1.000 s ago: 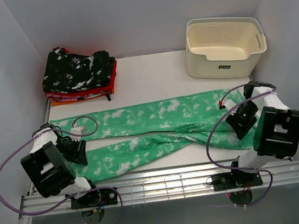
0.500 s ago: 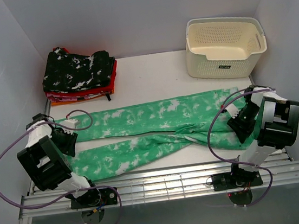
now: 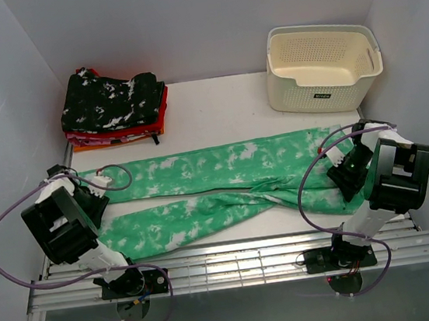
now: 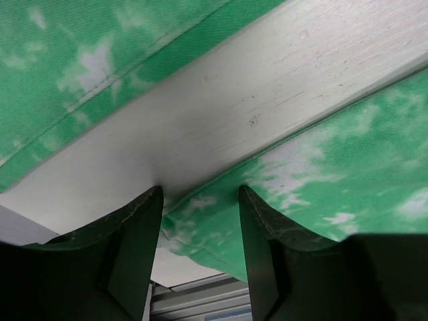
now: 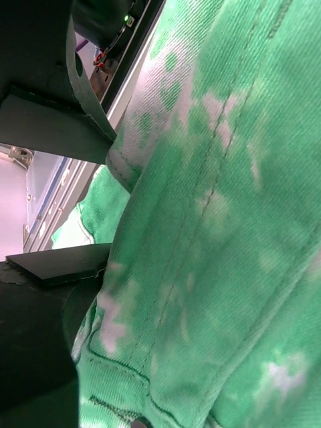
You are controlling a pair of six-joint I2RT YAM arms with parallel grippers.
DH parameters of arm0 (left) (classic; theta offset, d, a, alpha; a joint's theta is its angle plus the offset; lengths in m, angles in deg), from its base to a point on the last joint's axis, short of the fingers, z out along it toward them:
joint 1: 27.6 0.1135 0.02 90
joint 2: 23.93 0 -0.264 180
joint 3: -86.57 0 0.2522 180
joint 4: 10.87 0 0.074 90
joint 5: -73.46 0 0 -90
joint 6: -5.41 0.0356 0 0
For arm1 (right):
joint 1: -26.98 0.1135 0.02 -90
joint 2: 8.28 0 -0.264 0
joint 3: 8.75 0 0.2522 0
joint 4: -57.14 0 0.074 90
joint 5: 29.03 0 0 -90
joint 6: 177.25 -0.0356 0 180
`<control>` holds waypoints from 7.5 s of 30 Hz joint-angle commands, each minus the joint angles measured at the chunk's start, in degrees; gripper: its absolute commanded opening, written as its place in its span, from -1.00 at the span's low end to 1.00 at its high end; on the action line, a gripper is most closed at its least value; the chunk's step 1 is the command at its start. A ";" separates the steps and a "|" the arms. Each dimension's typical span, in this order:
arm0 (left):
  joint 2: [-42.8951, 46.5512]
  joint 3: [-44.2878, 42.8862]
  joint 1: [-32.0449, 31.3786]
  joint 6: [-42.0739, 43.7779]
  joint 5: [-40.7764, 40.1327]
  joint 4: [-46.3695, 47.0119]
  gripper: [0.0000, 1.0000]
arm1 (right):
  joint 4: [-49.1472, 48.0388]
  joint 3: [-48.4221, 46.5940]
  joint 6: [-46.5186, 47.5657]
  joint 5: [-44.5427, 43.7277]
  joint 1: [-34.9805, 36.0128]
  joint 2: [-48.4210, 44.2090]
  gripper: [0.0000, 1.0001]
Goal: Fold and stack the trousers
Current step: Flatten the trousers out
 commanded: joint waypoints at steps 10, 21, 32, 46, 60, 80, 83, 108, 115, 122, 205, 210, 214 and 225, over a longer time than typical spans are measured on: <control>-0.18 -0.74 0.99 4.55 -1.09 2.04 -1.00 | 0.19 -1.85 1.39 -0.81 -0.24 1.67 0.10; 4.64 -33.29 1.77 -0.56 15.51 -4.12 -1.00 | -3.23 -1.67 0.42 -5.99 -1.91 5.28 0.04; 28.47 5.72 16.70 24.65 19.13 -4.38 -1.00 | -3.59 -1.85 2.26 -8.37 -5.51 5.63 0.03; 16.79 -5.67 29.11 35.14 27.74 -30.75 0.22 | 2.02 -7.54 3.06 -6.27 -5.86 4.05 0.26; 10.64 4.15 16.65 6.41 19.94 -5.89 0.05 | 2.83 -7.39 -0.63 -5.12 -5.78 3.08 0.11; -7.40 -13.24 13.03 -9.18 11.14 4.59 -0.21 | 2.01 -13.18 -6.88 4.54 -4.90 1.86 -0.30; -2.65 -12.97 13.03 -3.12 15.60 -1.90 0.01 | 5.37 -14.85 -5.38 7.26 -5.60 -1.22 -0.22; 6.68 0.46 -0.16 -10.66 25.64 -2.36 0.47 | -11.76 -23.64 -30.25 22.38 -4.64 15.21 0.22; 6.77 3.89 -0.16 -10.57 24.41 0.18 0.48 | -10.88 -25.31 -30.87 25.55 -4.28 17.41 -0.07; 5.71 4.78 -0.16 -10.75 23.35 1.15 0.48 | -9.74 -26.37 -30.87 25.55 -4.02 18.12 -0.62; 7.55 1.89 5.56 -9.17 22.55 -7.71 0.50 | 1.15 -13.69 -8.81 4.62 -14.30 2.64 -0.23; 6.69 -12.16 5.29 -14.51 34.22 -9.75 0.58 | 8.71 -26.17 -12.14 17.09 -10.01 2.82 0.26; 1.34 -19.38 4.07 -24.52 38.03 -0.62 0.59 | 3.03 -29.62 -18.37 22.20 -1.06 2.90 0.23; -13.88 -23.00 0.81 -37.99 29.87 11.88 0.52 | -11.22 -25.16 -26.40 18.53 9.96 12.13 0.04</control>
